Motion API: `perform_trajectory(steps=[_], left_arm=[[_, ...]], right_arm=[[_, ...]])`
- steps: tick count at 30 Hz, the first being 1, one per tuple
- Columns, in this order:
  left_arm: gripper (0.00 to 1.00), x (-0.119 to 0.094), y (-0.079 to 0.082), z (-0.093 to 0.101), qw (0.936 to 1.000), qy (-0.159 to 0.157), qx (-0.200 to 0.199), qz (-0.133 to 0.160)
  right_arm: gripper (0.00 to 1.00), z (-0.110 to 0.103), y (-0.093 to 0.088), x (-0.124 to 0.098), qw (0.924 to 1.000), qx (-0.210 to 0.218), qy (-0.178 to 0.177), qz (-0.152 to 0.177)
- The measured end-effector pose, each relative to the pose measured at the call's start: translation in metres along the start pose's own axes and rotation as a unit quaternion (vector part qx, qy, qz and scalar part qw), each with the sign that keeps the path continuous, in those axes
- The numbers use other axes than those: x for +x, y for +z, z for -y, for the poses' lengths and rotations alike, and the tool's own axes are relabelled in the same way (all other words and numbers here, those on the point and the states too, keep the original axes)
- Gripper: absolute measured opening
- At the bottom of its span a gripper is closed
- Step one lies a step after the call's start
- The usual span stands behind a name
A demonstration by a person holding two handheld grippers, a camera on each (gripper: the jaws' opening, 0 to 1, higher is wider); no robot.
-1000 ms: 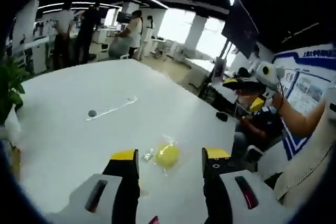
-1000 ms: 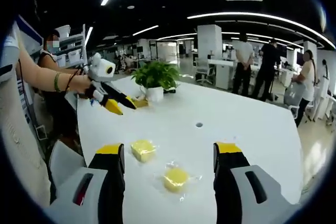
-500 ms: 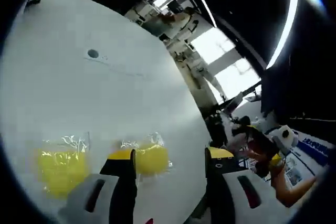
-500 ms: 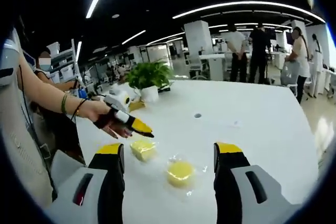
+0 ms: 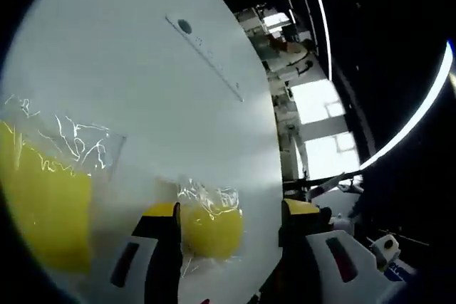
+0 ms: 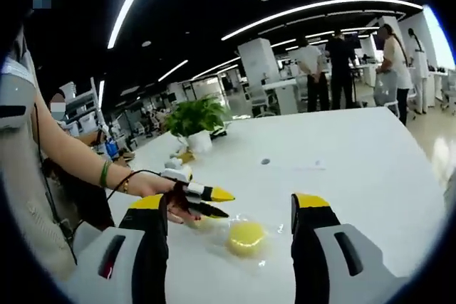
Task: Compare the silicone blocks by pressing each to a similar depth, holding the contact briefly, and releasing to observe deformation and rebound differences across the visible hardness samples.
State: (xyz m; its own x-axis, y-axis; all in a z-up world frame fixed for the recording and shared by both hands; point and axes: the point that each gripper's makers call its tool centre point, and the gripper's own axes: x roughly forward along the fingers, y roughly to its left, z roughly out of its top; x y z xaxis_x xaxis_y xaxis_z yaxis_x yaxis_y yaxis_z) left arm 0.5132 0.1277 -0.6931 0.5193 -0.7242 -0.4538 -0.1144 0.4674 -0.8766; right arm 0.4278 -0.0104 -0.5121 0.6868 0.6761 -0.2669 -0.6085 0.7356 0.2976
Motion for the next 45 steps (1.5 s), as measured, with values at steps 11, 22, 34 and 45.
perform_trajectory(steps=[11, 22, 34, 45], left_arm=[[0.53, 0.014, -0.004, -0.015, 0.9997, 0.005, -0.021, -0.013], [0.27, 0.041, -0.01, -0.024, 0.9988, 0.001, -0.048, -0.007], [0.0, 0.046, -0.009, -0.028, 0.9992, 0.001, -0.04, 0.0], [0.0, 0.044, -0.011, -0.014, 0.9967, 0.04, 0.07, -0.011]], right_arm=[[0.63, 0.022, -0.014, 0.003, 0.9997, 0.021, -0.013, -0.005], [0.62, 0.027, -0.025, 0.005, 0.9993, 0.034, -0.011, -0.011], [0.6, 0.028, -0.036, 0.002, 0.9988, 0.041, -0.018, -0.019], [0.59, 0.019, -0.036, -0.008, 0.9987, 0.043, -0.026, -0.011]])
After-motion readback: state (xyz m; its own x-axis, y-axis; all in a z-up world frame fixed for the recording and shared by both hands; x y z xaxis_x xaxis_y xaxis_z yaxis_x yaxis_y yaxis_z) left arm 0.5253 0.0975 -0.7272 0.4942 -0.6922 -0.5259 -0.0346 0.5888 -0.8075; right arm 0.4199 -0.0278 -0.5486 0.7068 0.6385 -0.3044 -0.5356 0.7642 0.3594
